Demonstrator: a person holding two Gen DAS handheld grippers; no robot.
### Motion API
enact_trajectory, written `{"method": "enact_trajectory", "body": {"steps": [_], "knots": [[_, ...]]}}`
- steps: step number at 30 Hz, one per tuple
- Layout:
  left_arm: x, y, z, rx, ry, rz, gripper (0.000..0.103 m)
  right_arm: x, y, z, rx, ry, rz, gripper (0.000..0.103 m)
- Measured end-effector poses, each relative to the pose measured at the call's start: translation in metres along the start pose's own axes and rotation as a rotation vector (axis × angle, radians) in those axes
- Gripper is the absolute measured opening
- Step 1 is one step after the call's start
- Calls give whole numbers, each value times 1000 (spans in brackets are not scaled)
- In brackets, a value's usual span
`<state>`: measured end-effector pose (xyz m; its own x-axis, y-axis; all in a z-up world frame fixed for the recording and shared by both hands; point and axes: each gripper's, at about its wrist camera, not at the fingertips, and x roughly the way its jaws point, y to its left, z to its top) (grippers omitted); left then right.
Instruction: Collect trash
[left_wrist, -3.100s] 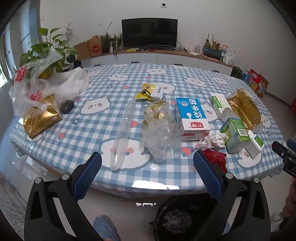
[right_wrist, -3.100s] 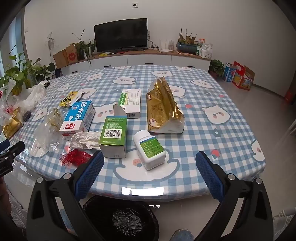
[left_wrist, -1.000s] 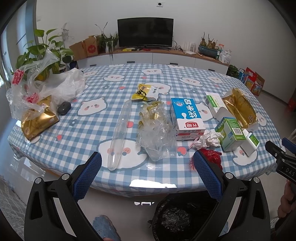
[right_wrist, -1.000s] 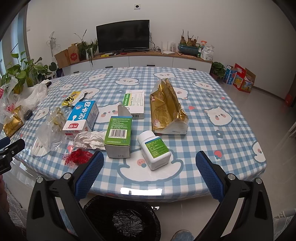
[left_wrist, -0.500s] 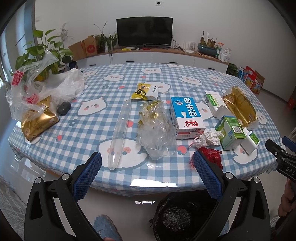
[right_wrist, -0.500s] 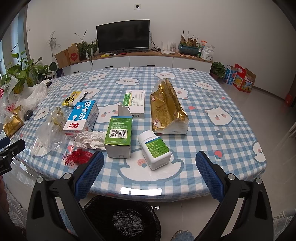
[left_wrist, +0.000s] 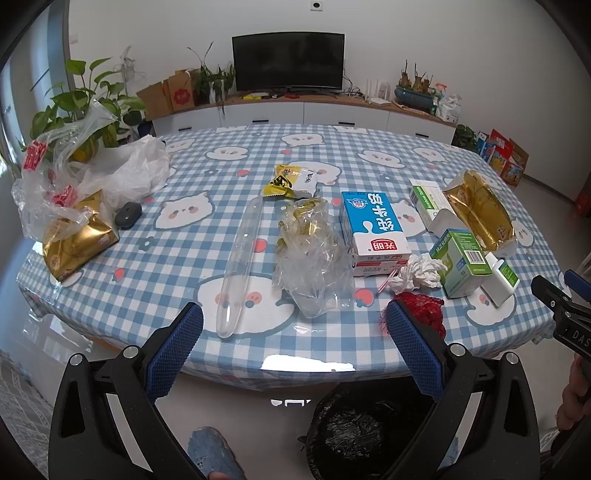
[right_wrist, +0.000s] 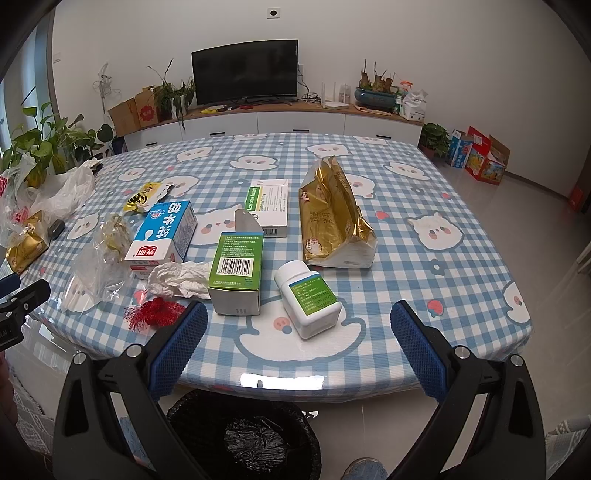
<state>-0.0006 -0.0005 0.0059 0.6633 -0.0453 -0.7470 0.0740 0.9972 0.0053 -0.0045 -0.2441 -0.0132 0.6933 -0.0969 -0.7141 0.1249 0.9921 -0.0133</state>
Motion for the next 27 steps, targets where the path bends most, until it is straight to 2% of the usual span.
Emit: {"method": "enact_trajectory", "body": {"steps": [13, 27], "knots": [[-3, 3, 2, 9, 2, -19, 96, -4, 11, 5, -5, -3, 32, 95], [32, 52, 36, -59, 55, 33, 94, 21, 36, 36, -24, 49, 34, 95]]}}
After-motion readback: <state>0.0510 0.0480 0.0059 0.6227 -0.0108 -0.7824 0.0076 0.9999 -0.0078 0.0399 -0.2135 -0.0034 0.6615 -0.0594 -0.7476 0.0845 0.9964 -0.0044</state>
